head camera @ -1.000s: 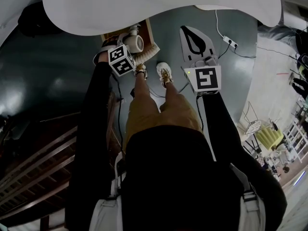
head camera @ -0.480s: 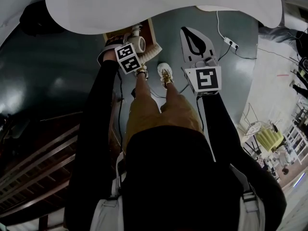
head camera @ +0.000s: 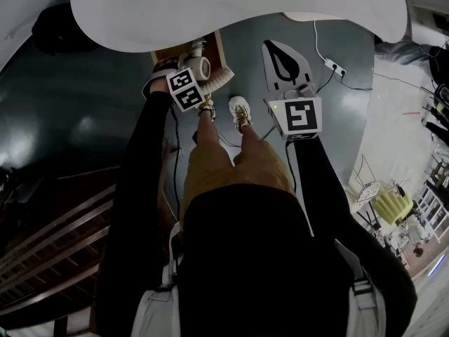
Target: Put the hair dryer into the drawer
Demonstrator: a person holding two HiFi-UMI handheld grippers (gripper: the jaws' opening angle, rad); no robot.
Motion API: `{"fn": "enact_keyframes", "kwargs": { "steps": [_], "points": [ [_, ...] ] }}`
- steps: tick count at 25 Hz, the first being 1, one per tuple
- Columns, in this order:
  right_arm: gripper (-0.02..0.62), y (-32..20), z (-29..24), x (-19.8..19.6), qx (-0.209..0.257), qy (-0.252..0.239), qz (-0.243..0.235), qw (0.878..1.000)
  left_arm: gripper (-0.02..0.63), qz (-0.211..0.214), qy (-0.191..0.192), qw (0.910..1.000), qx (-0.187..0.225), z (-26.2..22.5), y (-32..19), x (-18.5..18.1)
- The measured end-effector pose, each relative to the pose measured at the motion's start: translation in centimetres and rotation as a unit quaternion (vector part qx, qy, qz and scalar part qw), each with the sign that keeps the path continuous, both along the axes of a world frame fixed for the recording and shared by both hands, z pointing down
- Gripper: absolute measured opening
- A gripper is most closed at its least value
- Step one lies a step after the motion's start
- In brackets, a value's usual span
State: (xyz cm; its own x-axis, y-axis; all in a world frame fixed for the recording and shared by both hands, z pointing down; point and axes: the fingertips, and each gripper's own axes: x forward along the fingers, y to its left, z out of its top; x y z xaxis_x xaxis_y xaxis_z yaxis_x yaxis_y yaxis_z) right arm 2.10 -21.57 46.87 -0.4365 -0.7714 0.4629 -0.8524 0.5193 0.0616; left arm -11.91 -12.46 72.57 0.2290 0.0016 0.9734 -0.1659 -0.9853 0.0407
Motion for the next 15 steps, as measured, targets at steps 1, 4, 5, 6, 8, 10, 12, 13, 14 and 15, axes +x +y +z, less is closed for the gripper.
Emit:
{"fn": "enact_keyframes", "kwargs": {
  "steps": [1,4,5,6,8,10,12,13,14,15],
  "points": [
    [0.025,0.0,-0.2,-0.1,0.002,0.000,-0.001,1.000,0.402,-0.001,-0.002,1.0000,-0.001,0.0,0.1,-0.1],
    [0.025,0.2,-0.4,0.0,0.010,0.003,-0.004,1.000,0.402,0.000,-0.008,1.0000,-0.006,-0.1,0.4,-0.5],
    [0.025,0.2,-0.5,0.0,0.012,0.003,-0.005,1.000,0.402,0.001,-0.008,0.9999,-0.007,-0.2,0.4,-0.6],
    [0.025,0.2,-0.7,0.0,0.014,0.001,-0.006,1.000,0.402,0.001,-0.008,0.9999,-0.007,-0.2,0.4,-0.6],
    [0.025,0.2,-1.0,0.0,0.017,-0.003,-0.008,1.000,0.402,-0.004,-0.006,0.9999,-0.011,-0.3,0.4,-0.7],
    [0.025,0.3,-1.1,0.0,0.018,-0.005,-0.010,1.000,0.402,-0.022,0.003,0.9995,-0.022,-0.7,0.4,-0.5],
    [0.025,0.5,-1.3,0.1,0.019,-0.004,-0.013,1.000,0.402,-0.039,0.011,0.9987,-0.031,-1.2,0.4,-0.5],
    [0.025,0.5,-1.4,0.1,0.022,-0.005,-0.014,1.000,0.402,-0.042,0.010,0.9986,-0.030,-1.3,0.4,-0.5],
    [0.025,0.6,-1.6,0.0,0.026,-0.007,-0.015,1.000,0.400,-0.044,0.009,0.9986,-0.028,-1.3,0.4,-0.7],
    [0.025,0.7,-1.7,-0.2,0.029,-0.009,-0.017,0.999,0.400,-0.045,0.007,0.9986,-0.026,-1.4,0.5,-0.8]
  ]
}}
